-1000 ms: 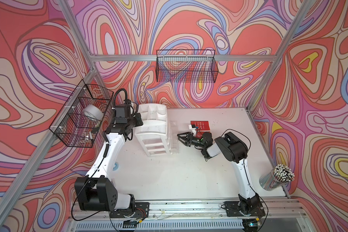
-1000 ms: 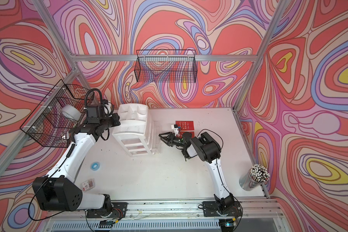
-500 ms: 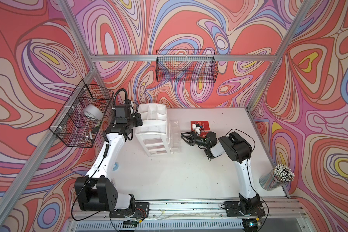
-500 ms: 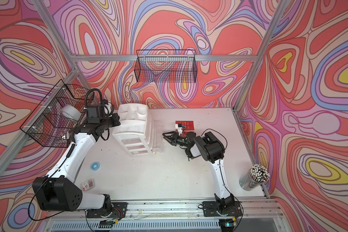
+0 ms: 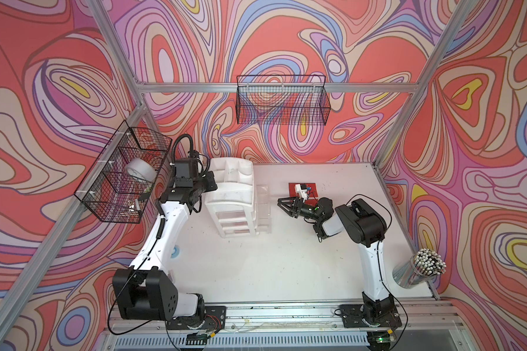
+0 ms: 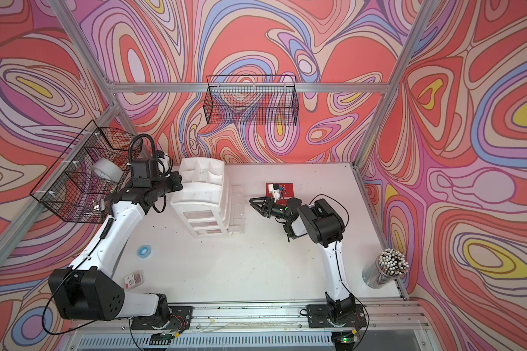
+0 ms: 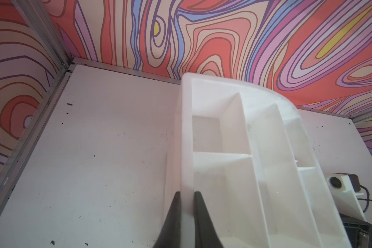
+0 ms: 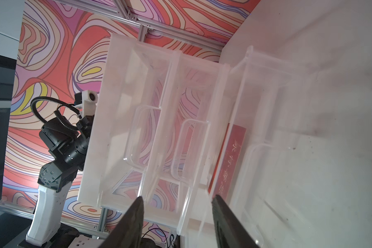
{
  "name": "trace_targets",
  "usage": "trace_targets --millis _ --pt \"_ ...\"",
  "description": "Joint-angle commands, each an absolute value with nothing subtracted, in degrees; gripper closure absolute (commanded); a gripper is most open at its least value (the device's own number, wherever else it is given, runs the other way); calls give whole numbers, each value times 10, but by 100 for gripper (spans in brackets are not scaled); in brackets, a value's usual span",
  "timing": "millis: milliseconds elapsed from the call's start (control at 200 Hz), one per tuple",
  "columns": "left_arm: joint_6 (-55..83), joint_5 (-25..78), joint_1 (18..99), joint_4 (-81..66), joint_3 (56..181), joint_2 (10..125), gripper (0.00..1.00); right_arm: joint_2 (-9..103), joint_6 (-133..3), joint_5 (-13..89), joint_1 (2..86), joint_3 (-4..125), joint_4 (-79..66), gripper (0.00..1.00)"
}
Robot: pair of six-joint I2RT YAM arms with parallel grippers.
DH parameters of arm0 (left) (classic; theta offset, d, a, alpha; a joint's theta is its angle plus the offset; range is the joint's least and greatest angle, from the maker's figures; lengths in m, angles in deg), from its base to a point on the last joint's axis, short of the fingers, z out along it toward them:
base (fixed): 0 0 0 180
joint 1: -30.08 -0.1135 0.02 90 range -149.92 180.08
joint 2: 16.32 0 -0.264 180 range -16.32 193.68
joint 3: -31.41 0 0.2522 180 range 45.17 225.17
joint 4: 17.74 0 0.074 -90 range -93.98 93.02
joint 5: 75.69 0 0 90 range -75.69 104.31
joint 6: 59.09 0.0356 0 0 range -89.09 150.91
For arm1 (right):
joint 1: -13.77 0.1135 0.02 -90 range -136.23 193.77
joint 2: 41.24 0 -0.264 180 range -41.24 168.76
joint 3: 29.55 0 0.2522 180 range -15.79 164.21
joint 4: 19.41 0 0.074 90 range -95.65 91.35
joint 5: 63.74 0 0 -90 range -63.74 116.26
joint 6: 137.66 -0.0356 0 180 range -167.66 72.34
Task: Take the postcards out of the drawer
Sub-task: Open the drawer in the storage box.
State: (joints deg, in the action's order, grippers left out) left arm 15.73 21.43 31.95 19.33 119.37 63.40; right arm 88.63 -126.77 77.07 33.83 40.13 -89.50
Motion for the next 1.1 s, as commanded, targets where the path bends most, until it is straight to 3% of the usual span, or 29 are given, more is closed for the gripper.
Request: trace_targets --millis 0,110,285,586,811,1092 --pt "159 204 315 245 1185 627 100 893 -1249 776 339 422 -868 48" --pt "154 207 315 248 1193 625 100 874 -1207 771 339 433 -788 48" --pt "144 184 315 251 1184 606 100 816 -1073 736 344 464 -541 49" --pt "145 181 315 251 1174 596 100 758 -871 544 406 589 -130 55" --pt "148 182 315 249 1172 597 100 779 -824 393 465 688 21 57" --pt "151 183 315 251 1172 599 100 800 -811 336 493 721 67 59"
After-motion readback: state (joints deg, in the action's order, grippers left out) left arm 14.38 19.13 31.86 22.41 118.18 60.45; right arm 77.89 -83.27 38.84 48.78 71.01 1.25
